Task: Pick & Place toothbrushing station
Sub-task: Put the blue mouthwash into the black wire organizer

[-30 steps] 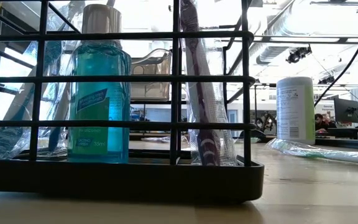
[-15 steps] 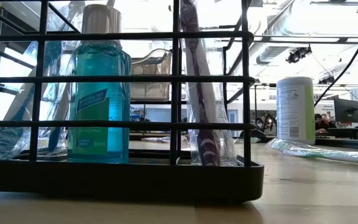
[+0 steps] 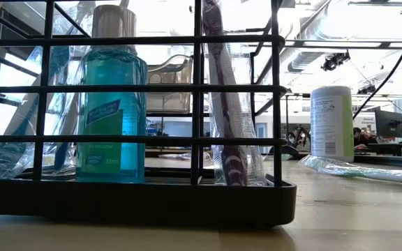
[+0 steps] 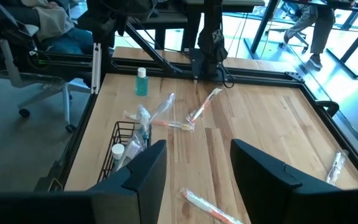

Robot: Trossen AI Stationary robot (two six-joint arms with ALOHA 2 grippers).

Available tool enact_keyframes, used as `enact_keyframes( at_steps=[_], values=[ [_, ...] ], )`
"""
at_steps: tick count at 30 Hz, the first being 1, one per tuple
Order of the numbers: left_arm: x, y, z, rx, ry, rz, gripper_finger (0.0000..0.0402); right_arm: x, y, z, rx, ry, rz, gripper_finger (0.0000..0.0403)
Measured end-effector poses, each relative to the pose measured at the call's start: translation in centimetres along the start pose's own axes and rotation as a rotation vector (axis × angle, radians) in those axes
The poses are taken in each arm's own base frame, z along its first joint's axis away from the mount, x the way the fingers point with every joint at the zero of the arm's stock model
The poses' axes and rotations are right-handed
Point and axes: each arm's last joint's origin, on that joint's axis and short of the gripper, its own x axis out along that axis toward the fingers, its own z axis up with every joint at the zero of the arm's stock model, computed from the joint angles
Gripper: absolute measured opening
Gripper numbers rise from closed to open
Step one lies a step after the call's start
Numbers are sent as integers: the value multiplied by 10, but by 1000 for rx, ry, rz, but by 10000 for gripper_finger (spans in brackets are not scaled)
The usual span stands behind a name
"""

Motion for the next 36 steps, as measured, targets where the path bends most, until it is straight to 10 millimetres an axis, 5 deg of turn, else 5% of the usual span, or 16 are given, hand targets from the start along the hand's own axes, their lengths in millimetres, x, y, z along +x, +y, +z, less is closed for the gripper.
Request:
enact_keyframes(
  at_steps=[23, 36],
  values=[
    [3, 33, 27, 54, -98, -47, 246, -4, 6, -2, -10, 13, 70, 171],
    [53, 33, 36, 43, -18, -91, 246, -4, 5, -3, -13, 25, 63, 171]
  ],
)
